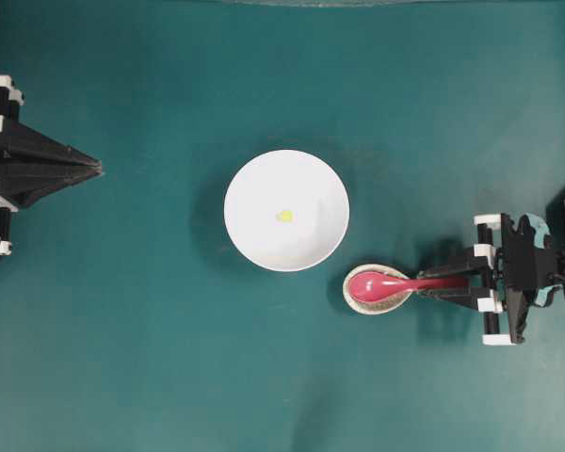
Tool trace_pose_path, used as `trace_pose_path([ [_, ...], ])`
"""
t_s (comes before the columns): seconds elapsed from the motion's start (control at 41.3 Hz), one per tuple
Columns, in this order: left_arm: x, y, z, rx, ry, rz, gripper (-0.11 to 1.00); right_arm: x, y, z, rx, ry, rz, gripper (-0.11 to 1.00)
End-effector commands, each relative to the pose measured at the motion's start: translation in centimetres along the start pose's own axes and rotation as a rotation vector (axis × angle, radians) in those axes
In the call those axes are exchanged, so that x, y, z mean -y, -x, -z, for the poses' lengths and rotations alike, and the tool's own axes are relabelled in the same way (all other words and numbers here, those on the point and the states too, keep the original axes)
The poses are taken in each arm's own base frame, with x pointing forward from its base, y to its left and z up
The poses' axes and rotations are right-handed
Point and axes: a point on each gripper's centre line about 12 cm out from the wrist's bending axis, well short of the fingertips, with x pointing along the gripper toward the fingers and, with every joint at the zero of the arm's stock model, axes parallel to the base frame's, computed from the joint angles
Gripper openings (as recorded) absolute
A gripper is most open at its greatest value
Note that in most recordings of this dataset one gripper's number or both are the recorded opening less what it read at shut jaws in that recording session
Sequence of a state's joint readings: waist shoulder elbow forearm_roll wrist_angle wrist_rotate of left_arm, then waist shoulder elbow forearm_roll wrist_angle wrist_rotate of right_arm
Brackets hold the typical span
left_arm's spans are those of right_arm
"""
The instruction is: Scoop the yellow hexagonal prism block from the bowl with a spoon using the right arm.
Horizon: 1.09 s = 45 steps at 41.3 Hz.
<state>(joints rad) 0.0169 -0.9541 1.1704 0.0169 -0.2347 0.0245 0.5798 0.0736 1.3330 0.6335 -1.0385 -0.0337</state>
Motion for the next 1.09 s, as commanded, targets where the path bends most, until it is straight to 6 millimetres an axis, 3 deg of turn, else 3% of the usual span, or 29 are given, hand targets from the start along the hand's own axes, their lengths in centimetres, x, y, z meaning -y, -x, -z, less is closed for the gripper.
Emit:
trace_pose_path([
  [0.0, -0.1, -0.3, -1.1, 0.024, 0.0, -0.002, 0.08, -0.2, -0.1, -0.7, 0.033, -0.014, -0.004, 0.24],
  [0.436, -0.1, -0.3, -1.2, 0.031, -0.002, -0.002, 0.08, 1.1, 1.4, -3.9, 0.139, -0.068, 0.005, 0.24],
  [0.702, -0.1, -0.3, -1.2, 0.031, 0.0, -0.003, 0.08, 1.4, 1.8, -6.5, 0.153, -0.046, 0.0, 0.24],
  [1.065, -0.1, -0.3, -1.1, 0.026, 0.0, -0.002, 0.08, 3.3, 2.0, -10.5, 0.14, -0.139, 0.031, 0.24],
])
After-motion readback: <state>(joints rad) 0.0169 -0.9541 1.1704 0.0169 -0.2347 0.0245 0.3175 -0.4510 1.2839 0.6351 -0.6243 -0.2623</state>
